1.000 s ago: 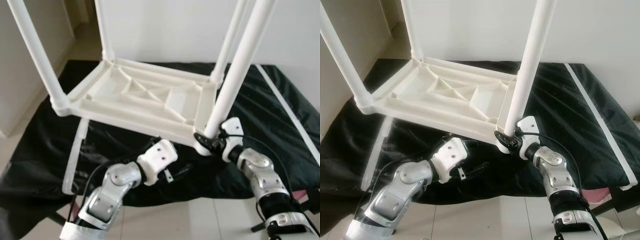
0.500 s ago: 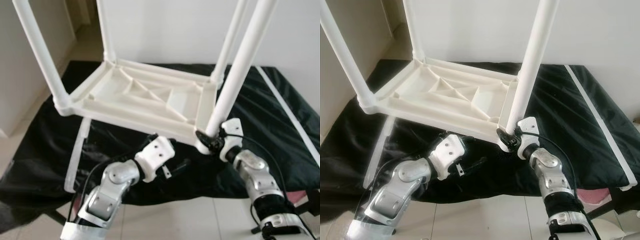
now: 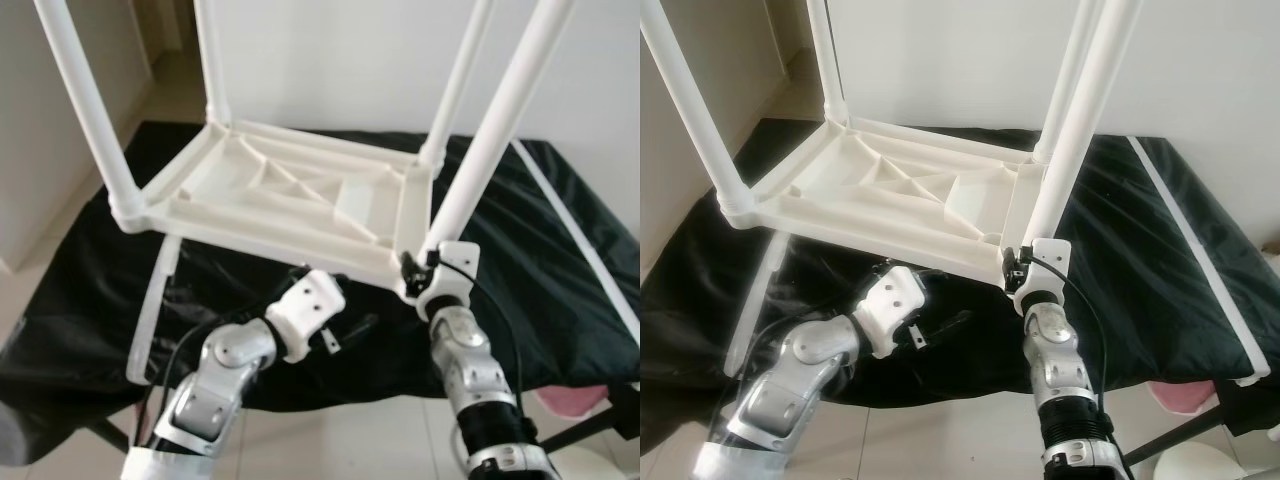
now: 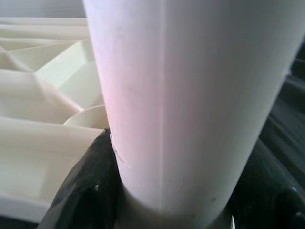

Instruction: Building children table

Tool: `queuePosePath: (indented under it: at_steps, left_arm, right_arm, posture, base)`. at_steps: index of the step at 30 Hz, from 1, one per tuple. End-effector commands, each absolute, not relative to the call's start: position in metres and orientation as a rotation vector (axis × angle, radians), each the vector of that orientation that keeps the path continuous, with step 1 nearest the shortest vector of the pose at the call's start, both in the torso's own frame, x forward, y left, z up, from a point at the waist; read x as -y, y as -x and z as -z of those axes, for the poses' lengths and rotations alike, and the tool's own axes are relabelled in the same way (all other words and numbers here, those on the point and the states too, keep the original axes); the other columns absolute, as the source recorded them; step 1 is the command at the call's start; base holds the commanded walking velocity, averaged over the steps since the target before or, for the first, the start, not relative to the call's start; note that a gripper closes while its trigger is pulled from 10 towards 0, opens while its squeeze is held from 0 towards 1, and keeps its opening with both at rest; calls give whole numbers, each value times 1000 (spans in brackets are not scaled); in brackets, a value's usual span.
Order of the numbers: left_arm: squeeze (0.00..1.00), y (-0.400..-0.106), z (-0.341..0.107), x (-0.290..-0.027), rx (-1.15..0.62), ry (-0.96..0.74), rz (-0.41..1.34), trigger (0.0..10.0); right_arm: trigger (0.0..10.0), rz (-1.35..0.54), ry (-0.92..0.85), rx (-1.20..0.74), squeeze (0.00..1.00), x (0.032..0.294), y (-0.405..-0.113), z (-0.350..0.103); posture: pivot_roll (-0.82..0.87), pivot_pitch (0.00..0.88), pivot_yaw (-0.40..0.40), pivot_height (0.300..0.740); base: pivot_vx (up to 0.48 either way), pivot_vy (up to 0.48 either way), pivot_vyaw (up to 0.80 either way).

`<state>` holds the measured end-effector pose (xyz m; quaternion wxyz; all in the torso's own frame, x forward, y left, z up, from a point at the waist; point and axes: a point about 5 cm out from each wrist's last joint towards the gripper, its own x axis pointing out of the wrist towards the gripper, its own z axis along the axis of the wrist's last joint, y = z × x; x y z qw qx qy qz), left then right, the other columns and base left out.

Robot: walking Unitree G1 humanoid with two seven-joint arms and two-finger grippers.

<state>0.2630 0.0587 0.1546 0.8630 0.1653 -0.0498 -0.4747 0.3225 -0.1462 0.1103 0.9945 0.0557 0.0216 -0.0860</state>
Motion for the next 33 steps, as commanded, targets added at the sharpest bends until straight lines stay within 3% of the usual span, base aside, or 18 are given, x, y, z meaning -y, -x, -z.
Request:
queuePosePath:
  at_steps: [1, 12, 13, 14, 30, 33]
  left_arm:
    - [0, -267, -154, -60, 113, -346, 895, 10000]
    - [0, -262, -149, -56, 104, -344, 921, 10000]
    - [0, -264, -150, -57, 107, -346, 916, 10000]
    - [0, -264, -151, -58, 109, -344, 911, 10000]
    - [0, -261, -153, -59, 129, -328, 905, 10000]
    - [0, -259, -155, -60, 155, -316, 928, 10000]
  right_arm:
    - [10000, 277, -137, -182, 0, 149, -310, -81]
    - [10000, 226, -106, -148, 0, 150, -312, -90]
    - [10000, 210, -113, -125, 306, 148, -311, -92]
    - [10000, 173, -121, -79, 1000, 146, -310, -98]
    - [10000, -10, -89, 68, 1000, 170, -303, -118]
    - [10000, -123, -70, 88, 1000, 176, -307, -124]
  posture:
    - [39, 46, -43, 740]
    - [26, 52, -42, 740]
    - [27, 53, -43, 740]
    - [31, 56, -46, 740]
    - [36, 63, -60, 740]
    - [36, 56, -60, 740]
  base:
    - [0, 0, 0]
    - [0, 0, 0]
    - [0, 0, 0]
    - [0, 0, 0]
    - [0, 0, 0]
    - [0, 0, 0]
